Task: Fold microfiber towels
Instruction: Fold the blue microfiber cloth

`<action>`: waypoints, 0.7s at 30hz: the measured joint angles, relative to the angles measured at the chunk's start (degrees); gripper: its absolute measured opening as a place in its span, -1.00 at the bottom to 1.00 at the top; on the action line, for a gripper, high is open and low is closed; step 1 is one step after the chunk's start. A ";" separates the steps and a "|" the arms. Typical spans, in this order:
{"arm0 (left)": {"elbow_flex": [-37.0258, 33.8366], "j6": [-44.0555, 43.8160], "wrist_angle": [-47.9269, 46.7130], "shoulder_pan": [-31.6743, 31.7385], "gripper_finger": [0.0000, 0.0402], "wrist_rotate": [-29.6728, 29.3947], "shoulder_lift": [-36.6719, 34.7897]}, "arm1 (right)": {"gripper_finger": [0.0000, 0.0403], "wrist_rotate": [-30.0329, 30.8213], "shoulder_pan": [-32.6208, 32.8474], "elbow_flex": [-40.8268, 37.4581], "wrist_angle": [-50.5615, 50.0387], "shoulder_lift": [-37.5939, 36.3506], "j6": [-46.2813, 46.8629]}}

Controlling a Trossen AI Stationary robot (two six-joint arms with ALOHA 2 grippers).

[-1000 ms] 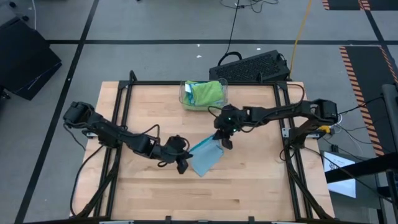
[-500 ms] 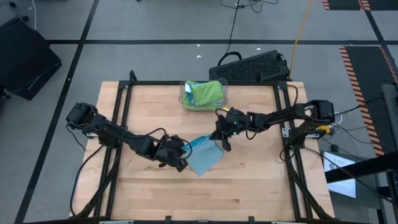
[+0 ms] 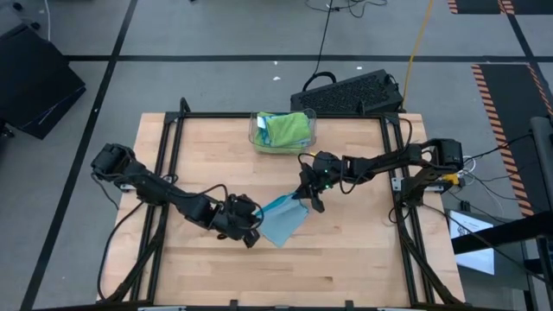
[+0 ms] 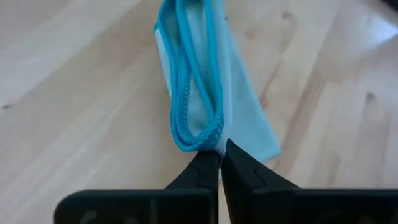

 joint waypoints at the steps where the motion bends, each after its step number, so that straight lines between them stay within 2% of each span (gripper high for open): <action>1: 0.00 -0.03 0.58 -0.30 -0.97 -0.03 0.29 | -0.98 -0.73 0.03 -0.01 -0.13 0.00 0.02; 11: 0.00 -0.52 6.88 -0.93 -0.96 1.03 7.70 | -0.98 -0.73 0.81 -3.85 0.36 0.00 -2.88; 21: -0.05 -0.39 12.85 -0.84 -0.93 2.01 10.67 | -0.95 -3.72 0.81 -5.05 1.06 0.02 -5.70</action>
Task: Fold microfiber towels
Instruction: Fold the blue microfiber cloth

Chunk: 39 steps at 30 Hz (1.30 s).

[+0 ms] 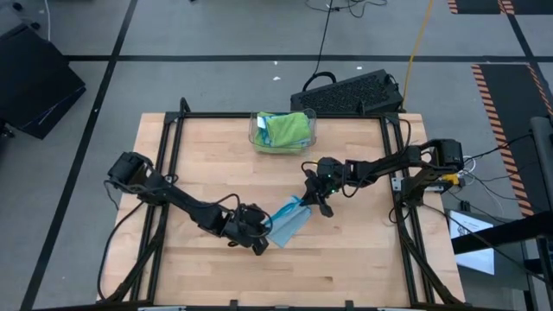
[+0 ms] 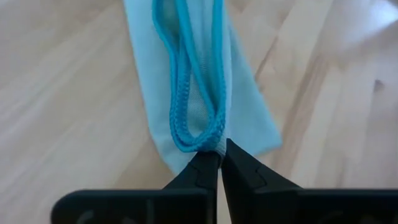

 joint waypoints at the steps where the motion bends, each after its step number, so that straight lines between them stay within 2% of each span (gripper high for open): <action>1: -0.02 -0.05 0.43 0.02 -0.94 0.54 0.16 | -0.93 0.00 0.00 0.00 -0.11 0.00 0.04; 6: -0.02 1.53 6.09 -0.21 -0.90 1.22 0.78 | -0.71 -0.03 0.00 0.01 -1.93 0.00 0.14; 16: 0.02 3.23 15.11 -0.37 -0.29 2.79 0.74 | -0.22 -10.26 -0.02 0.02 -5.89 -0.02 3.08; 22: 0.02 1.59 19.87 -0.24 -0.12 4.53 0.73 | 0.10 -11.98 -0.11 0.02 -13.14 -1.74 5.62; 27: 0.02 -1.55 19.33 -0.24 -0.11 5.53 0.72 | 0.29 -8.74 -0.11 0.01 -21.61 -7.23 7.77; 30: 0.02 -4.76 19.38 -0.02 -0.16 5.10 0.72 | 0.34 -7.11 -0.11 0.00 -23.99 -11.31 13.10; 34: 0.02 -5.70 21.33 1.49 -0.28 2.24 0.72 | 0.33 -5.94 1.36 0.01 -18.33 -14.85 26.18; 39: 0.07 -5.16 19.07 3.78 -0.45 1.35 2.48 | 0.15 5.43 5.93 0.09 -4.80 -12.39 38.76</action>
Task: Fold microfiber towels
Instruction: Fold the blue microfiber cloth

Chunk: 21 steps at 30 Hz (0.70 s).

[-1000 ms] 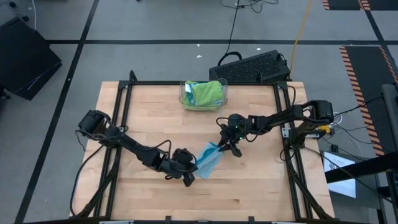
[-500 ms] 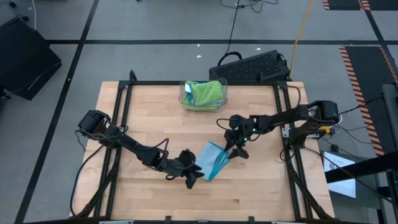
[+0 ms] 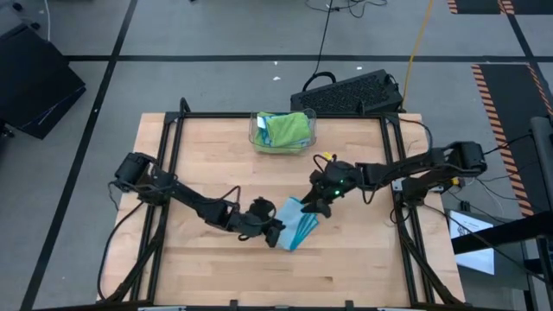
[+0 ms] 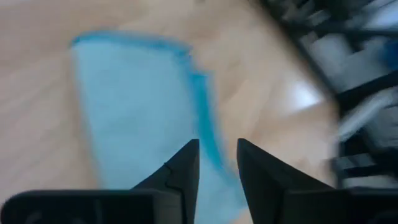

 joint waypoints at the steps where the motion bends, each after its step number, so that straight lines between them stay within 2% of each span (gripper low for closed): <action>1: -0.04 -0.53 -1.24 0.29 -0.48 0.54 0.97 | 0.09 1.90 0.78 -0.02 2.09 1.24 1.76; 4: -0.07 -3.74 -0.84 1.01 -0.56 4.92 5.20 | -0.12 5.47 2.20 -0.01 5.02 5.31 4.49; 8: 0.11 -6.60 2.66 1.33 -0.62 12.79 10.12 | -0.40 6.64 2.71 -0.07 4.68 11.45 5.75; 10: 0.33 -7.41 2.62 1.33 -0.62 14.28 10.69 | -0.51 6.53 2.69 -0.07 4.82 14.13 5.64; 16: -0.13 -3.70 -0.72 1.41 -0.62 14.96 8.73 | -0.76 4.20 2.64 0.24 3.62 19.75 9.21; 18: -0.11 -2.33 -2.37 2.00 -0.62 15.93 7.29 | -0.82 2.97 2.65 0.20 3.58 19.03 11.35; 21: -0.28 -2.11 -5.90 2.75 -0.62 17.36 3.21 | -0.86 4.32 3.19 -0.29 0.68 14.92 12.79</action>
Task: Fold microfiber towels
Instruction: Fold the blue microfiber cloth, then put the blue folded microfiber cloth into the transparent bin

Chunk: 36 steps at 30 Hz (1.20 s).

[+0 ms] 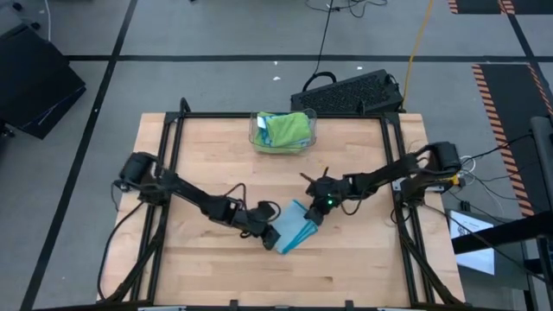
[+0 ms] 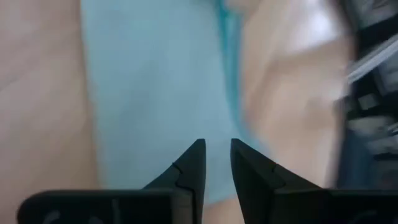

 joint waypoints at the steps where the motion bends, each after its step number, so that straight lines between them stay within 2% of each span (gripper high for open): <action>1: 0.28 -0.88 -0.46 0.16 -0.62 0.19 -1.47 | -0.87 0.82 0.00 0.03 -0.88 -2.10 0.39; 3: 0.09 -1.82 -4.31 0.28 -0.62 -0.09 -4.78 | -0.86 2.43 -0.71 0.54 -2.48 -6.69 1.69; 9: 0.16 -6.51 -12.06 0.54 -0.57 -4.06 -11.33 | -0.74 6.52 -1.02 0.54 -18.71 -18.34 8.96; 12: 0.04 -8.33 -15.52 1.42 -0.42 -0.88 -10.90 | -0.66 8.54 -0.90 1.57 -26.70 -20.95 15.29; 15: 0.25 -7.17 -11.43 1.50 -0.25 2.36 -10.07 | -0.53 8.47 -1.15 2.89 -29.95 -20.91 18.89; 20: 0.24 -0.25 -6.62 0.02 -0.17 2.22 -10.20 | -0.18 5.38 -2.86 5.55 -31.59 -15.10 22.36; 24: 0.24 4.72 -8.92 0.33 -0.27 -0.78 -8.51 | 0.14 -0.15 -3.94 8.71 -31.09 -7.62 22.04; 27: 0.20 9.18 -7.16 1.99 -0.37 1.42 -5.36 | 0.32 -0.54 -4.00 11.29 -31.66 -2.60 20.71; 31: 0.26 14.26 -3.03 3.84 -0.51 7.10 -0.16 | 0.45 -1.21 -4.11 14.44 -31.49 1.82 19.44; 36: 0.50 15.12 -2.19 5.57 -0.60 10.91 3.66 | 0.47 -3.58 -3.65 17.29 -31.38 6.08 18.37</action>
